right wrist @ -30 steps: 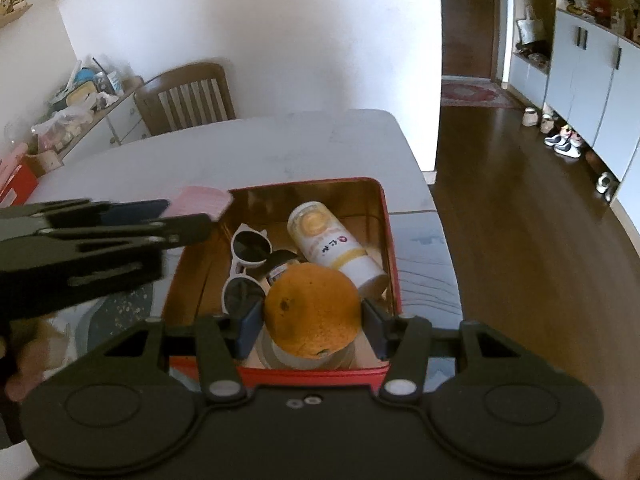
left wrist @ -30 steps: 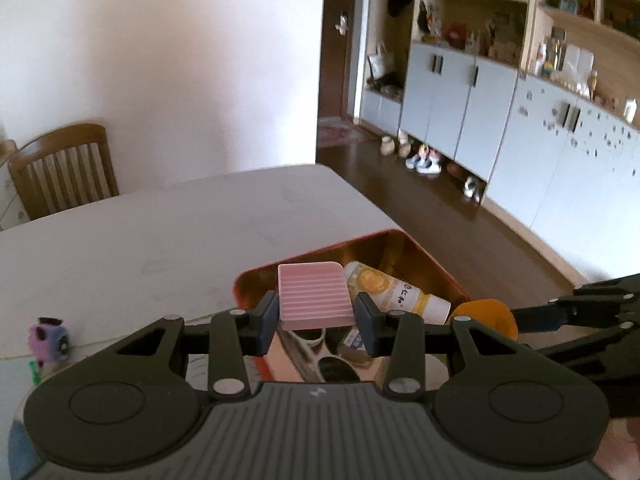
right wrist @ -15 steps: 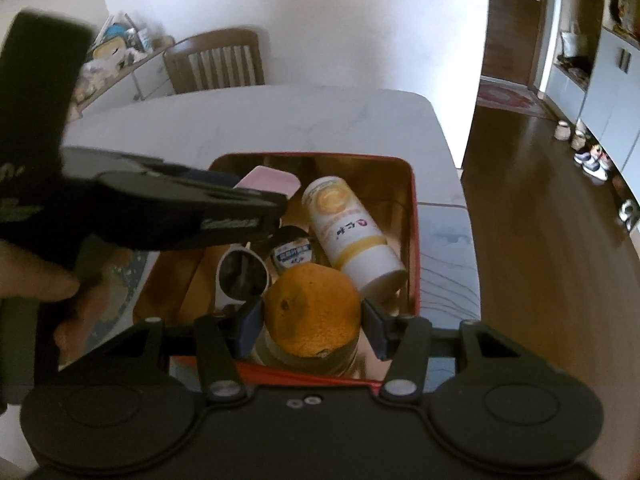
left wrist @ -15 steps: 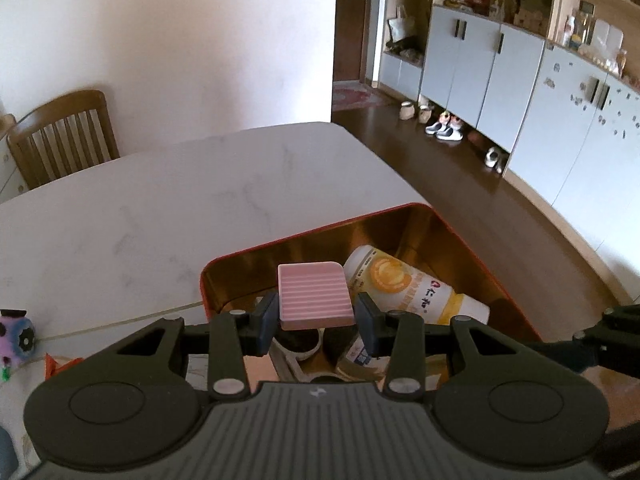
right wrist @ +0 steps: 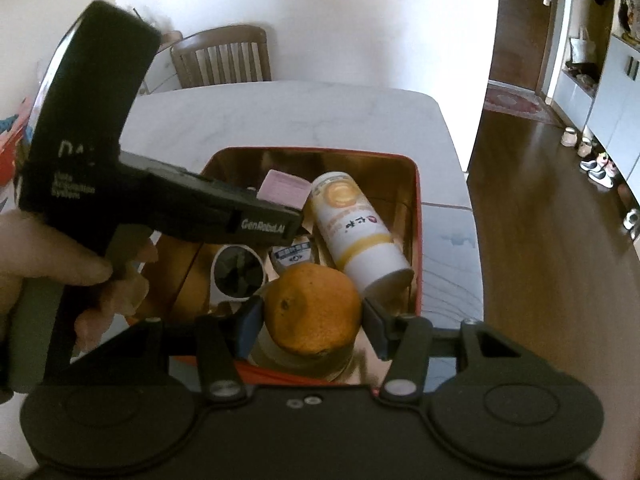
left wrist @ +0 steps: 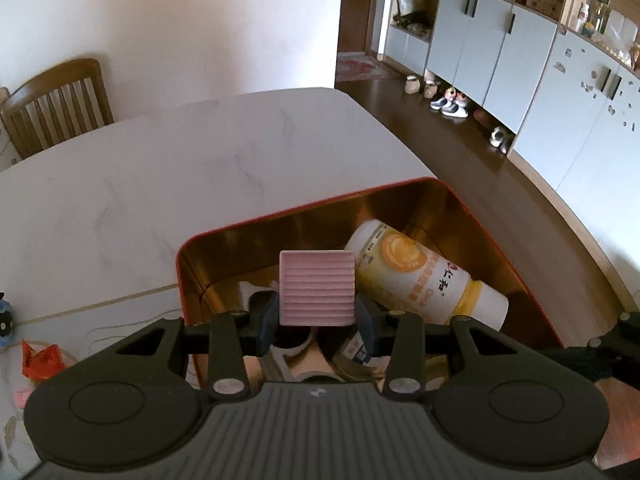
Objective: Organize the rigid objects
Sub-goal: 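Lower the pink pad with the left tool while the right tool lowers the orange, releasing both, then withdraw both tools from the box toward the remaining table items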
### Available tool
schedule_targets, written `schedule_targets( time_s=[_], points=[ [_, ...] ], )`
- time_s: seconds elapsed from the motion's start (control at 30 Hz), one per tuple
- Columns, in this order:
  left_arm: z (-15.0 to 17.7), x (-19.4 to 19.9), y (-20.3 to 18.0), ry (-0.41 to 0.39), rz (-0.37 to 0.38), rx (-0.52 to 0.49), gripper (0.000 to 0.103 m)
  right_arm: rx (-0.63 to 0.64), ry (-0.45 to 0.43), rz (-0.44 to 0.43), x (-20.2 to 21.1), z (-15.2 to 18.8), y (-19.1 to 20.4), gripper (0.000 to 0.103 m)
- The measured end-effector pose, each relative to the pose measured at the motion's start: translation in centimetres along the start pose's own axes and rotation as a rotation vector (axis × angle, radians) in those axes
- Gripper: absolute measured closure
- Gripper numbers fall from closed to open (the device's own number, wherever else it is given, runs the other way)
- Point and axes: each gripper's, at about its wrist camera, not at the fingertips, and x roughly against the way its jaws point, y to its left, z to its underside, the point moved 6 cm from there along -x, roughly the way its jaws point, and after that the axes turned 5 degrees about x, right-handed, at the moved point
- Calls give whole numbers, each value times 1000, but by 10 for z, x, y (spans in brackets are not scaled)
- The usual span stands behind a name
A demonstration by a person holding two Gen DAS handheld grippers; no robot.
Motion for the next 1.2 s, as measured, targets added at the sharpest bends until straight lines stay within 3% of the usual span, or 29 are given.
schedule_targets(
  time_s=[0.3,0.57,1.03,1.2],
  points=[
    [3,1,-3,25,17,-7,62,-31,-31,10,13,-1,-3,43],
    [4,19,-2,0,40,-9,57,-55,-55,40,24,-3,-4,40],
    [9,73,11,-73,85,-5,56,-107,-107,57,48,-5,9,35],
    [12,100,22,-111,108,-7,51,-136,-121,63,54,-6,19,31]
  ],
)
